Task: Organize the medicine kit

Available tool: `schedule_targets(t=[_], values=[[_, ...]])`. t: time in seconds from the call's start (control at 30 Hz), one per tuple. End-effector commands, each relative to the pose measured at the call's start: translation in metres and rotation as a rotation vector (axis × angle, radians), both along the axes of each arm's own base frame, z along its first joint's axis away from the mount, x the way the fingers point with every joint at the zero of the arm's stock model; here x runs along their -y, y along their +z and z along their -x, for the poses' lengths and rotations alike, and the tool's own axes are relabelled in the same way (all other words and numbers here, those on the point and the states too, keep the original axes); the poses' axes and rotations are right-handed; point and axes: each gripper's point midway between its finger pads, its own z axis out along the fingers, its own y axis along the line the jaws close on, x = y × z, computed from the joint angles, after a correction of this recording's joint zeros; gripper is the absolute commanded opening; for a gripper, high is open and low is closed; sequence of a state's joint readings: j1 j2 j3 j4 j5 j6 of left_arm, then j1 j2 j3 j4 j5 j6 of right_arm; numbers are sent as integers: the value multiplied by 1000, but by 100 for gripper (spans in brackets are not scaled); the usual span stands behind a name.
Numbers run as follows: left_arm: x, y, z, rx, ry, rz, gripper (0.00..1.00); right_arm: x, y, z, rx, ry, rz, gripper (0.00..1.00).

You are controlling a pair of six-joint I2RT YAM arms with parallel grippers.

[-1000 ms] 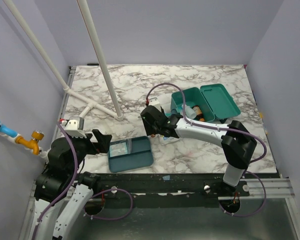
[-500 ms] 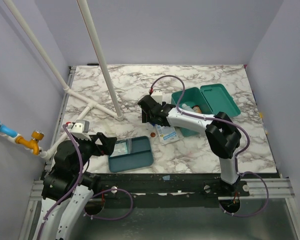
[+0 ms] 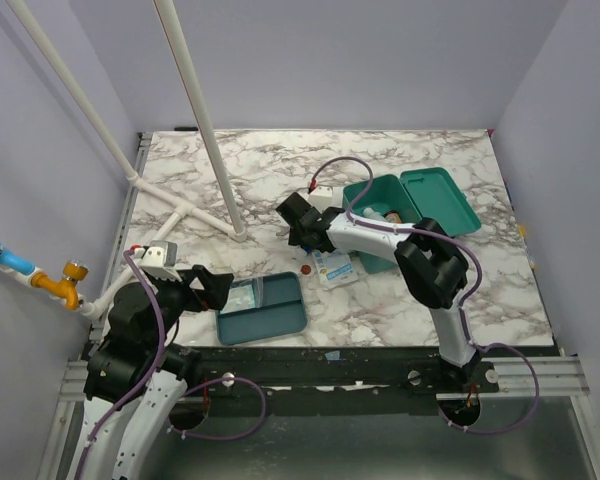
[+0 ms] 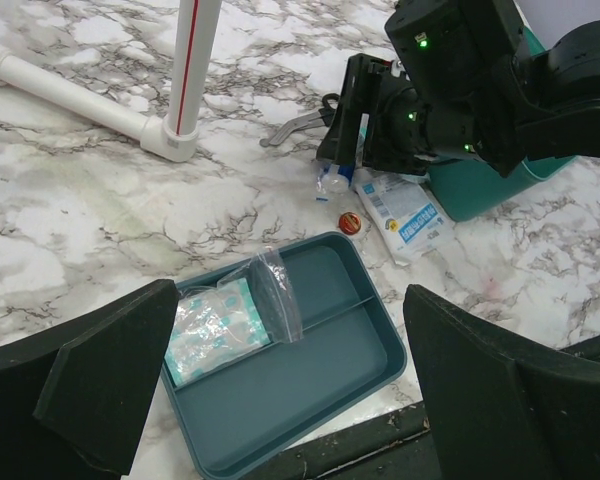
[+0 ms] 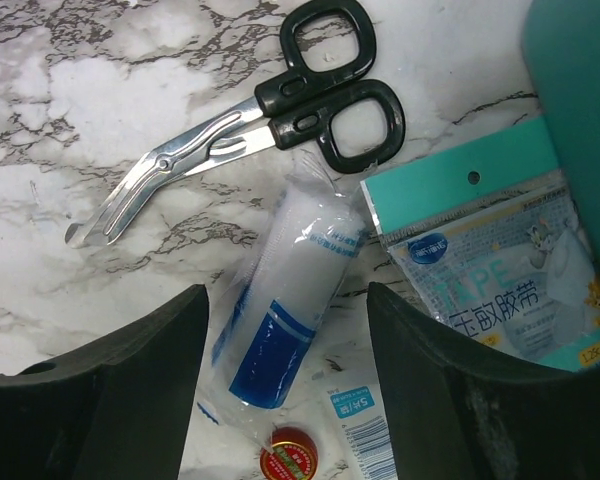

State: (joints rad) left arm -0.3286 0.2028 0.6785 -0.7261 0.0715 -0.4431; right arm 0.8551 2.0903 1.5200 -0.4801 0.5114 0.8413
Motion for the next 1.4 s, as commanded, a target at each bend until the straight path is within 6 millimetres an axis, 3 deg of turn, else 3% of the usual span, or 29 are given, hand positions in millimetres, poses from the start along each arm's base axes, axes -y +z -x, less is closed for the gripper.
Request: schedule_targets(t=[0.0, 0.3, 0.4, 0.67, 0.83, 1.0, 1.3, 1.37], values=[[-4, 4, -2, 20, 31, 12, 99, 5, -5, -4, -5, -53, 6, 63], [-5, 2, -3, 8, 36, 9, 99, 3, 19, -3, 42, 29, -12, 25], [-5, 2, -3, 7, 39, 9, 99, -4, 35, 0, 79, 130, 5, 20], [-5, 2, -4, 3, 38, 6, 99, -20, 87, 23, 190, 469, 2, 19], [-5, 1, -5, -2, 40, 4, 98, -38, 108, 62, 214, 808, -70, 19], [-6, 1, -5, 3, 44, 4, 99, -48, 108, 105, 205, 1091, -75, 18], [-7, 0, -5, 2, 55, 3, 98, -70, 115, 183, 373, 1608, -132, 14], [-9, 0, -5, 2, 62, 1, 99, -75, 116, 192, 430, 1678, -146, 15]])
